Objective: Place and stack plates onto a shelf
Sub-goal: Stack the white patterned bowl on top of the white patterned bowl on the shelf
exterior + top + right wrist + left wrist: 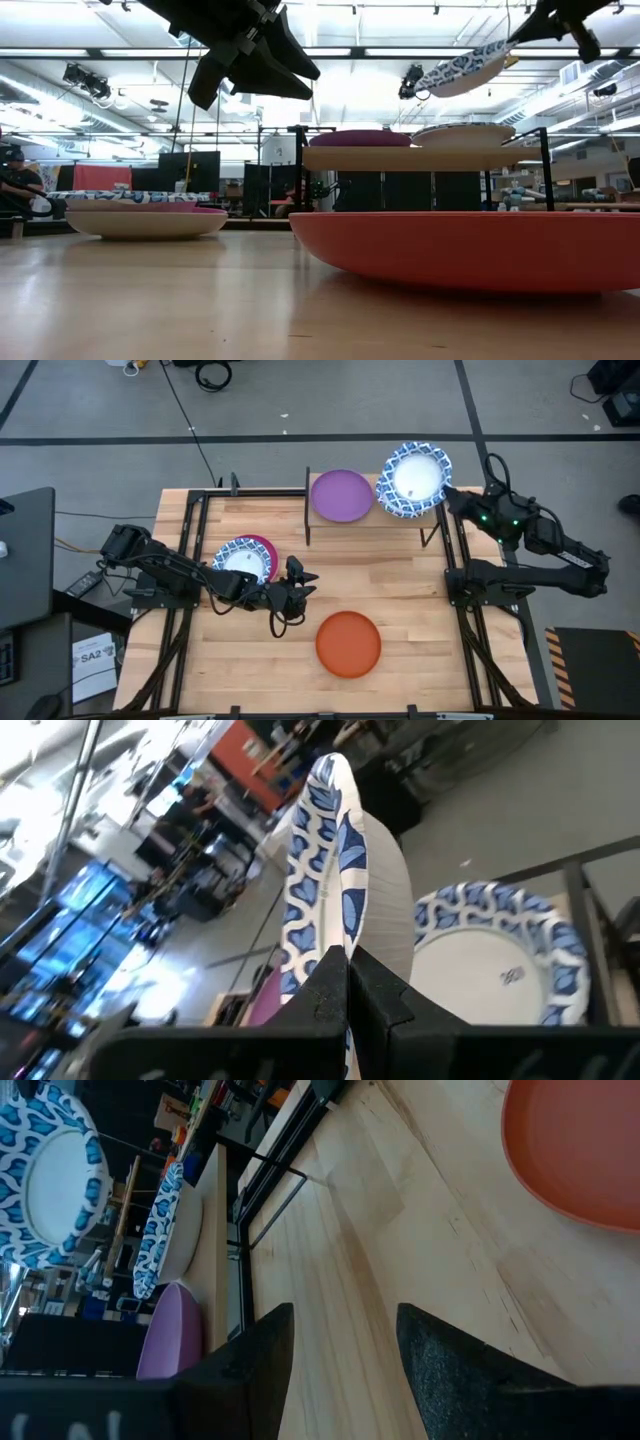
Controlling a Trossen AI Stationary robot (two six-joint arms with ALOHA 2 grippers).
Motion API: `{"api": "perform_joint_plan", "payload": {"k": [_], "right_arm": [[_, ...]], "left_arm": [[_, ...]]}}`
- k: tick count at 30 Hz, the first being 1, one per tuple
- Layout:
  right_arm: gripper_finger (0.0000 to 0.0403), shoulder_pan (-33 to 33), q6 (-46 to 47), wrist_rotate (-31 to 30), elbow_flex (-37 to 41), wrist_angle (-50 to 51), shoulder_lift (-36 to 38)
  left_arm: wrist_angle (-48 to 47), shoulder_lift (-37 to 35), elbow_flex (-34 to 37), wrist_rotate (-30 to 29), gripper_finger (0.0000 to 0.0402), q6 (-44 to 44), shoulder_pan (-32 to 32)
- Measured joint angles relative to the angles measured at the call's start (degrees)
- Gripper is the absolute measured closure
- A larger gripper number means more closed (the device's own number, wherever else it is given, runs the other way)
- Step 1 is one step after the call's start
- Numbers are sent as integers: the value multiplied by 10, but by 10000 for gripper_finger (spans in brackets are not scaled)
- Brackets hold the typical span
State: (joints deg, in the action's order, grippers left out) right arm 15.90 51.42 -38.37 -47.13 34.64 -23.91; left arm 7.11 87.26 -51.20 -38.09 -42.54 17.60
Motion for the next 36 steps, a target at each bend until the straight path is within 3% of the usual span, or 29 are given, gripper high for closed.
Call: {"api": "perform_joint_plan", "payload": {"k": [7, 17, 28, 36], "right_arm": [[396, 0, 9, -37, 9, -1, 0], [396, 5, 88, -104, 115, -82, -1], [396, 42, 91, -86, 179, -197, -1], [396, 47, 142, -79, 208, -201, -1]], "left_arm": [[0, 0, 0, 0, 216, 0, 0], [0, 0, 0, 0, 216, 0, 0], [0, 0, 0, 0, 216, 0, 0], [0, 0, 0, 0, 216, 0, 0]]}}
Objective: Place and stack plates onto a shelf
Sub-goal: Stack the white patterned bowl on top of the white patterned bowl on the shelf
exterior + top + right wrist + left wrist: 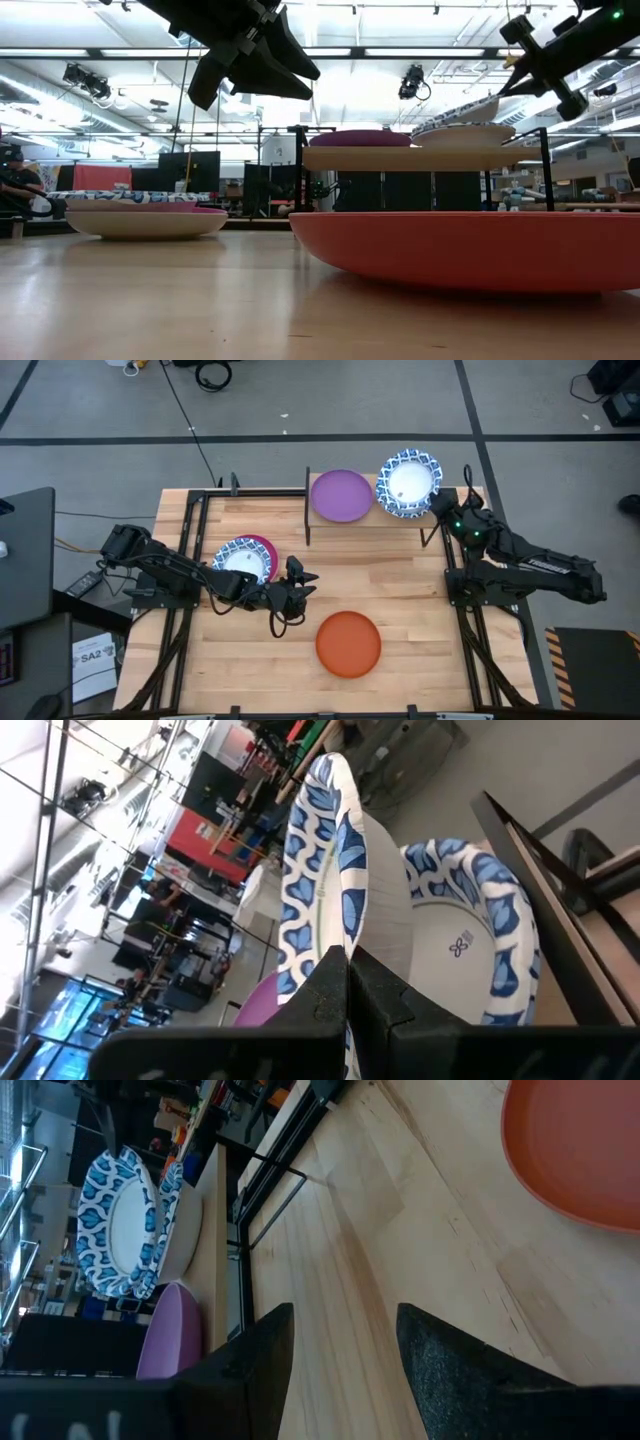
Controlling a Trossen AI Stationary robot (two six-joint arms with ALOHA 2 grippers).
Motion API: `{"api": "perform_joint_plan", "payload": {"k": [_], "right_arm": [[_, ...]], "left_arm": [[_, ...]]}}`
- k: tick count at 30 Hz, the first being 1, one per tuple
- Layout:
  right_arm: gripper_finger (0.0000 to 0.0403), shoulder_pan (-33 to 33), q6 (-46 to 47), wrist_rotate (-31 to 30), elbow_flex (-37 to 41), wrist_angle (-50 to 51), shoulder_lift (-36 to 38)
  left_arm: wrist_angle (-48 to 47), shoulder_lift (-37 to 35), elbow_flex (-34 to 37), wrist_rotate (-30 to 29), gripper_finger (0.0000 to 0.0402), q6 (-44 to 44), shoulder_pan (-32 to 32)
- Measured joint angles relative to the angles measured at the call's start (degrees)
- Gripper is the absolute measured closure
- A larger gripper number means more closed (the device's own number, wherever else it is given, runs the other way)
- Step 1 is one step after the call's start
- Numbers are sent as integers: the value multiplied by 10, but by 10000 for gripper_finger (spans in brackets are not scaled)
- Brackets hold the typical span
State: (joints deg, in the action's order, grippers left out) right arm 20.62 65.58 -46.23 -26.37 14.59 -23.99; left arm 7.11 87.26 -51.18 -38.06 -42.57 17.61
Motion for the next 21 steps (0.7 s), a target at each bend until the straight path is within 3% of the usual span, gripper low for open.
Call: {"api": "perform_joint_plan", "payload": {"k": [21], "right_arm": [[369, 0, 22, 11, 4, 0, 0]], "left_arm": [[0, 0, 0, 0, 216, 0, 0]]}}
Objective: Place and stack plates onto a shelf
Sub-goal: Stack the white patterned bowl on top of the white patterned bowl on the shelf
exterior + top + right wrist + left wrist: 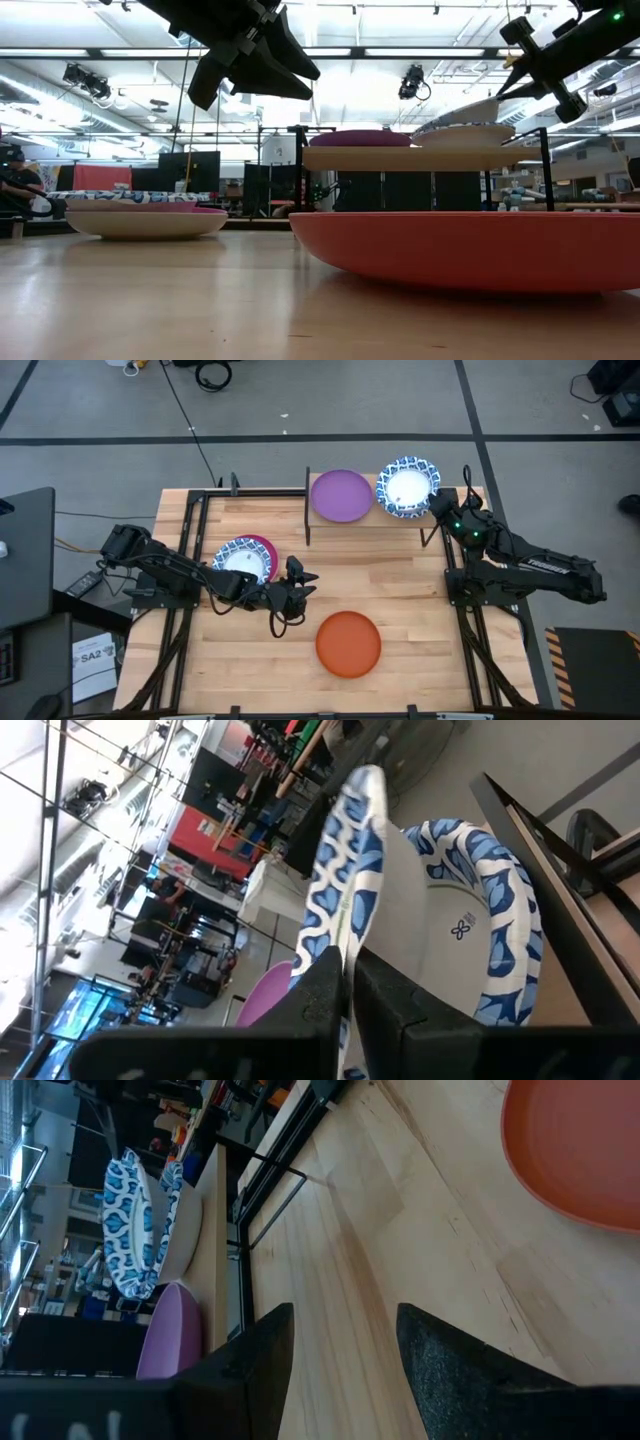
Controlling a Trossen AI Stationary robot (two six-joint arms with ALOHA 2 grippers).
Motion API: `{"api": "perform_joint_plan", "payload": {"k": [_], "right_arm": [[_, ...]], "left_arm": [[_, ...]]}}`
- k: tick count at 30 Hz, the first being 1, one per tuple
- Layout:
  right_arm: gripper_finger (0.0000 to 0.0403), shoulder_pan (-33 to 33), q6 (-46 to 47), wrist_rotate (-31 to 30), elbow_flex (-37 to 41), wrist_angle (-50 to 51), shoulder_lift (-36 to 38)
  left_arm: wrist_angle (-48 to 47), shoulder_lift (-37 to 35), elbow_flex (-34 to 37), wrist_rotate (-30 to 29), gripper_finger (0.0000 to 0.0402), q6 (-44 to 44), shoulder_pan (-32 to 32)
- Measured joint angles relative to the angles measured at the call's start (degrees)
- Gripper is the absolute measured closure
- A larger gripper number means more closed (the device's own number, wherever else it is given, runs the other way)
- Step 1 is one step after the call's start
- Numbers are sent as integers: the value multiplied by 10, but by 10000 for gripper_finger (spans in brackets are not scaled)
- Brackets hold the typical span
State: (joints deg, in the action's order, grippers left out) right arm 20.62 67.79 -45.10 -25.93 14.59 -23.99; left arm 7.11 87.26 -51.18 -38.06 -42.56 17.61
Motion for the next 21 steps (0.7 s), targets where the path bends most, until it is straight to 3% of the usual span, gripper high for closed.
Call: {"api": "perform_joint_plan", "payload": {"k": [8, 21], "right_arm": [[328, 3, 13, 2, 0, 0, 0], [228, 19, 10, 3, 0, 1, 0]], "left_arm": [[0, 0, 0, 0, 216, 0, 0], [0, 0, 0, 0, 216, 0, 0]]}}
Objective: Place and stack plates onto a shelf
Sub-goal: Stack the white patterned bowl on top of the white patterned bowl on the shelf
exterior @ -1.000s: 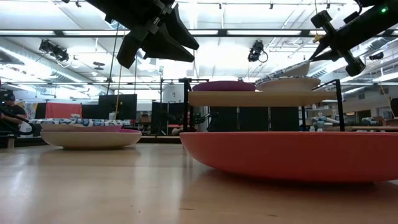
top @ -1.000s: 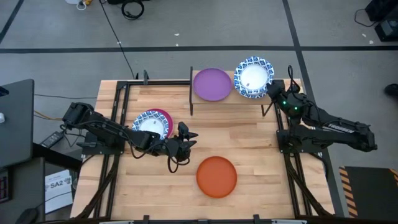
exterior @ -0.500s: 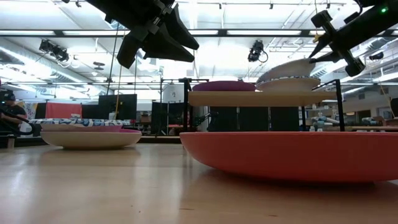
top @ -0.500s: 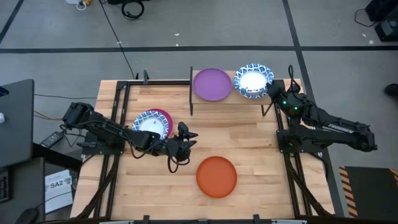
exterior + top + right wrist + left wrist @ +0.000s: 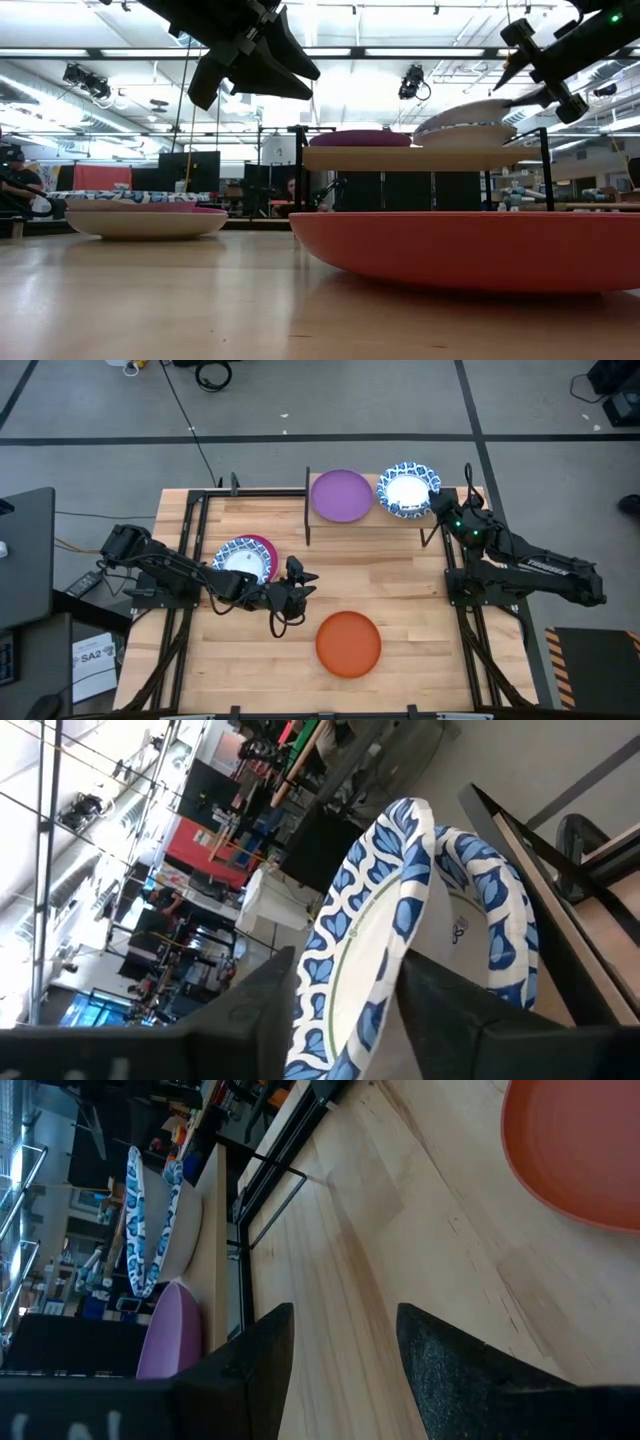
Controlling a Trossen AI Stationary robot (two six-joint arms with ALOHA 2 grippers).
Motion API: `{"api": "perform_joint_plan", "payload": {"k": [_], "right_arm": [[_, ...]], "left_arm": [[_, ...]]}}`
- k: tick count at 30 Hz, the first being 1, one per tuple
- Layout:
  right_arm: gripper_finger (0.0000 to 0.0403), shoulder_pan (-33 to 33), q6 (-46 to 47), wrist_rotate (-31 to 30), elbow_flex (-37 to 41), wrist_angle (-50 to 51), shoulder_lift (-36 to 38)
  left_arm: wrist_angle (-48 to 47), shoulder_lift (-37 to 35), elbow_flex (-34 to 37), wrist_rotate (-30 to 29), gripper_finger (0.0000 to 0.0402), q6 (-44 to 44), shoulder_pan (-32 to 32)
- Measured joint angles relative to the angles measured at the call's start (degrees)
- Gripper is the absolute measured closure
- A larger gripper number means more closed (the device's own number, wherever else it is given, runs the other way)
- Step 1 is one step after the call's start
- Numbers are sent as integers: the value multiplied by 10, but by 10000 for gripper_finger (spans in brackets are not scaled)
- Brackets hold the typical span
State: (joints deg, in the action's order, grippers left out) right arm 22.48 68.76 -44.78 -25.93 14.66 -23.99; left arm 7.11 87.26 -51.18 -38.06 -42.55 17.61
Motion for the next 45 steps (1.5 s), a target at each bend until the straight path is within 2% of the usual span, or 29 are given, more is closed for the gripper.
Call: {"api": "perform_joint_plan", "payload": {"k": [3, 8, 11, 24, 32, 40, 45], "right_arm": [[206, 3, -30, 0, 0, 0, 0], [177, 8, -150, 0, 0, 1, 0], [168, 9, -200, 19, 0, 2, 0], [169, 9, -330, 20, 0, 41, 0], [169, 9, -444, 11, 0, 48, 0], [169, 9, -454, 8, 0, 141, 0], [170, 9, -444, 9, 0, 182, 0]], "left_arm": [[0, 0, 0, 0, 216, 0, 0], [0, 0, 0, 0, 216, 0, 0], [0, 0, 0, 0, 216, 0, 0], [0, 0, 0, 0, 216, 0, 0], [0, 0, 0, 0, 216, 0, 0], [0, 0, 0, 0, 216, 57, -1], [0, 0, 0, 0, 216, 59, -1]]}}
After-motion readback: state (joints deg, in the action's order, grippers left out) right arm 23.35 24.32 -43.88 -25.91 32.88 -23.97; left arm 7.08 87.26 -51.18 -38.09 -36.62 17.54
